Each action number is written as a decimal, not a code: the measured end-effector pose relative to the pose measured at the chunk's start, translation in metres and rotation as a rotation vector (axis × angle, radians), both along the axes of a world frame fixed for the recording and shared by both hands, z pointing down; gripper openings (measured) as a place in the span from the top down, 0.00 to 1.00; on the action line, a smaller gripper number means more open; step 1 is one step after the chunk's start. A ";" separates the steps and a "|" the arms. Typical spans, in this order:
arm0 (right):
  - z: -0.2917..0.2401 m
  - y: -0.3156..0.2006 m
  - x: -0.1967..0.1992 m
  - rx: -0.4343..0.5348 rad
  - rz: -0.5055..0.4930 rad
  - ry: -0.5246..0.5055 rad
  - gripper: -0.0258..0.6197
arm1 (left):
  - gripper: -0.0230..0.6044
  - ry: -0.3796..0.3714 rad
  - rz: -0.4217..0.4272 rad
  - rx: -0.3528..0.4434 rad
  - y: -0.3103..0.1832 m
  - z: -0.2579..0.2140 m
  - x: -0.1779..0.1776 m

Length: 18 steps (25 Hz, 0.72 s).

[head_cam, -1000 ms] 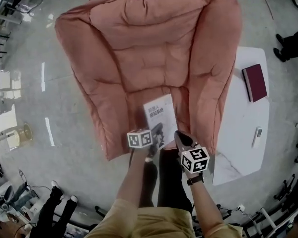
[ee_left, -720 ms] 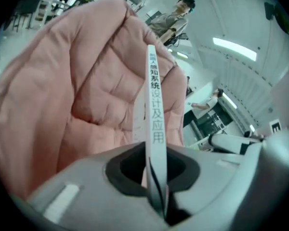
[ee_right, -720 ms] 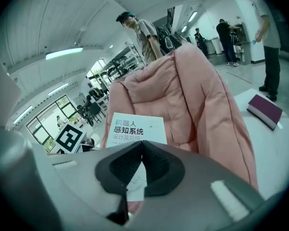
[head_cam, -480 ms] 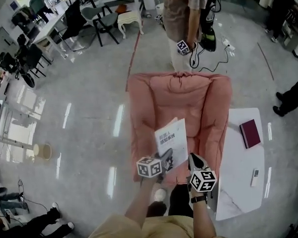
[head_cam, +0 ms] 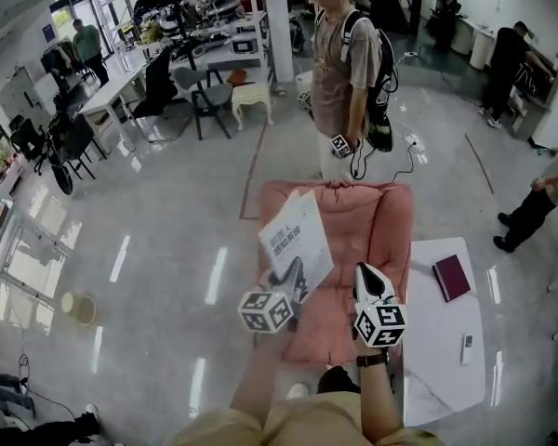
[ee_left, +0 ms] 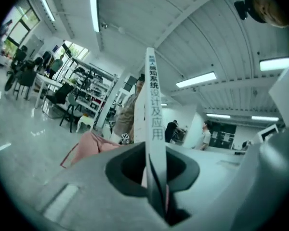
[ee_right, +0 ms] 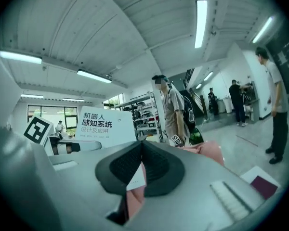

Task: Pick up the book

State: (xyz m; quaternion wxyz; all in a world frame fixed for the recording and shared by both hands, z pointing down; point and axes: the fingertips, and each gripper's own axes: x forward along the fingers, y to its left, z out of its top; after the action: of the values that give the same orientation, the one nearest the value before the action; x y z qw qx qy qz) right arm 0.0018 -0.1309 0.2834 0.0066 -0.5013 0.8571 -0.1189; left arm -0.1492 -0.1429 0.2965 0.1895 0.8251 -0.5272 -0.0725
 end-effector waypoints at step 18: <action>-0.108 0.055 -0.027 0.277 0.043 0.139 0.95 | 0.90 -0.312 -0.139 0.396 0.073 -0.142 -0.032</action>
State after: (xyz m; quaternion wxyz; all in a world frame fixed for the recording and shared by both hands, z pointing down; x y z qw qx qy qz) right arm -0.0256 -0.0756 0.1753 0.0189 -0.5209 0.8527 0.0355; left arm -0.1808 -0.0701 0.1542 -0.0649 0.8091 -0.5812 -0.0588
